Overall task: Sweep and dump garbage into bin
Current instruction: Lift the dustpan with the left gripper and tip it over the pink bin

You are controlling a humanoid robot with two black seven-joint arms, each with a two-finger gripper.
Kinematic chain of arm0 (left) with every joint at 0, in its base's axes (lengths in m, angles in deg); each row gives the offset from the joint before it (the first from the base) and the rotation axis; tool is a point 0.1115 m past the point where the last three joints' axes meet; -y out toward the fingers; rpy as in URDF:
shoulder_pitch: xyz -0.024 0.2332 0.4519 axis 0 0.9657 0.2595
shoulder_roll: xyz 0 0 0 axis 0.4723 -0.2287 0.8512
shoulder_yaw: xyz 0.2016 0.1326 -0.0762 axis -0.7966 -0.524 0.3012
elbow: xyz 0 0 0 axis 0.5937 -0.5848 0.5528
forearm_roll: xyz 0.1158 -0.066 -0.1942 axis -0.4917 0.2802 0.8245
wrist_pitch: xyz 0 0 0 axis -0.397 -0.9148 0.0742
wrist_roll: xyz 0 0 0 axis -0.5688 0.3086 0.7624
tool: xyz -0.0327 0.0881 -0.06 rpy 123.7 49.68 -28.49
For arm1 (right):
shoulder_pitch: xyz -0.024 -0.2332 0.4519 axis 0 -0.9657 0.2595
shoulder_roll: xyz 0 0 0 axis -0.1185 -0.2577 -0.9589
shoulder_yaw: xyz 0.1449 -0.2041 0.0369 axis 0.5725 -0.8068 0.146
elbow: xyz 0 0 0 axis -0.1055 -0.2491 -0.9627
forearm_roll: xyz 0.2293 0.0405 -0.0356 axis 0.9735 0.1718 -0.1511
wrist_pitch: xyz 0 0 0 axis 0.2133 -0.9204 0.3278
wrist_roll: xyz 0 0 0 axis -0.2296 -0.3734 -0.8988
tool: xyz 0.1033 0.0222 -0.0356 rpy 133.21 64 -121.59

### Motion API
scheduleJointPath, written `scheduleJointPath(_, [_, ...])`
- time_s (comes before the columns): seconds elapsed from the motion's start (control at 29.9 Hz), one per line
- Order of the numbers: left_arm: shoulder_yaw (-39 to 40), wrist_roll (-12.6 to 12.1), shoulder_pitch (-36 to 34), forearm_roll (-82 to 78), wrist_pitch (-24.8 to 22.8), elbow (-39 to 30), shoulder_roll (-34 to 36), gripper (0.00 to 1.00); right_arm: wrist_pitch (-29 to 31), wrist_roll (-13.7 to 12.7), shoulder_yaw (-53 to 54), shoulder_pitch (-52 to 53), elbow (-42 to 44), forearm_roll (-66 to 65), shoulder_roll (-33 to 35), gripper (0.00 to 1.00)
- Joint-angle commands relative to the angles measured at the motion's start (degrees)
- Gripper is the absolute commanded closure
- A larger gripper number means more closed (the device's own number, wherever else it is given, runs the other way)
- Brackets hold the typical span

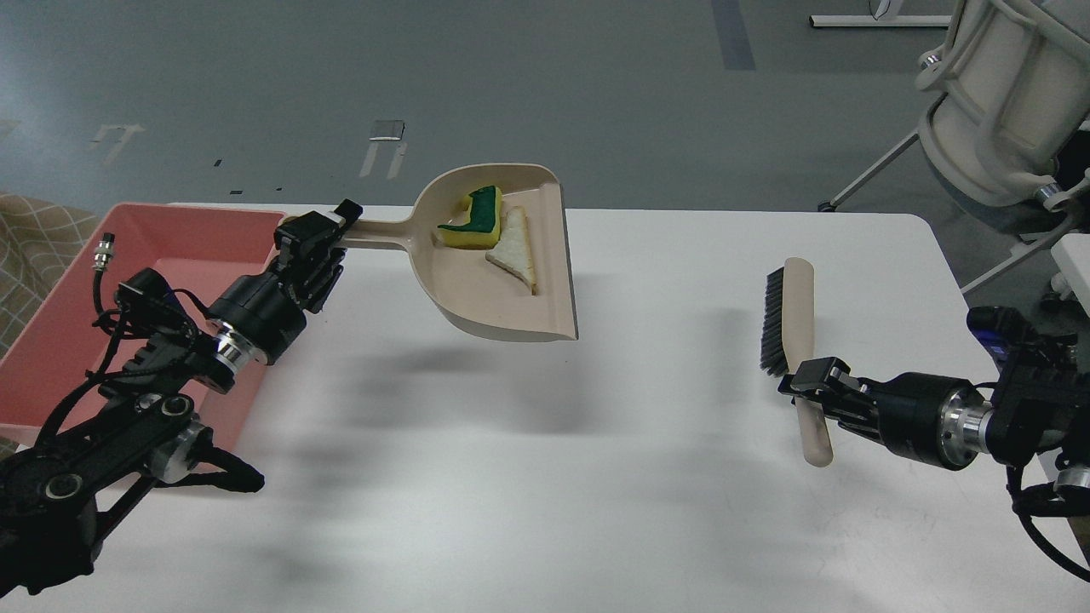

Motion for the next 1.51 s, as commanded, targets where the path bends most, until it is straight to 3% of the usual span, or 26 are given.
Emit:
scheduleJointPath(0.0, [1.0, 1.27, 0.73, 0.87, -0.68, -2.79, 5.68, 1.0, 0.0, -0.01, 0.01, -0.02, 0.1, 0.0, -0.09, 1.0])
scheduleJointPath(0.1, [2.66, 2.59, 3.71, 2.71, -1.99, -3.94, 8.67, 1.0, 0.0, -0.01, 0.1, -0.02, 0.71, 0.0, -0.27, 1.0])
scheduleJointPath(0.54, [21.28, 2.42, 18.39, 13.79, -9.64, -4.82, 9.65, 1.0, 0.0, 0.08, 0.1, 0.07, 0.89, 0.0, -0.27, 1.0])
scheduleJointPath(0.87, [38.87, 2.24, 31.84, 14.06, -17.9, -0.26, 11.59, 1.0, 0.0, -0.01, 0.28, 0.07, 0.98, 0.0, -0.27, 1.0])
scheduleJointPath(1.14, [44.33, 2.42, 37.56, 13.27, -19.93, 4.75, 13.34, 1.0, 0.0, 0.17, 0.54, 0.16, 1.07, 0.0, -0.27, 1.0])
scheduleJointPath(1.47, [44.77, 3.04, 38.71, 13.18, -22.12, 13.46, 17.39, 1.0, 0.0, 0.17, 0.89, 0.25, 1.16, 0.0, -0.36, 1.0])
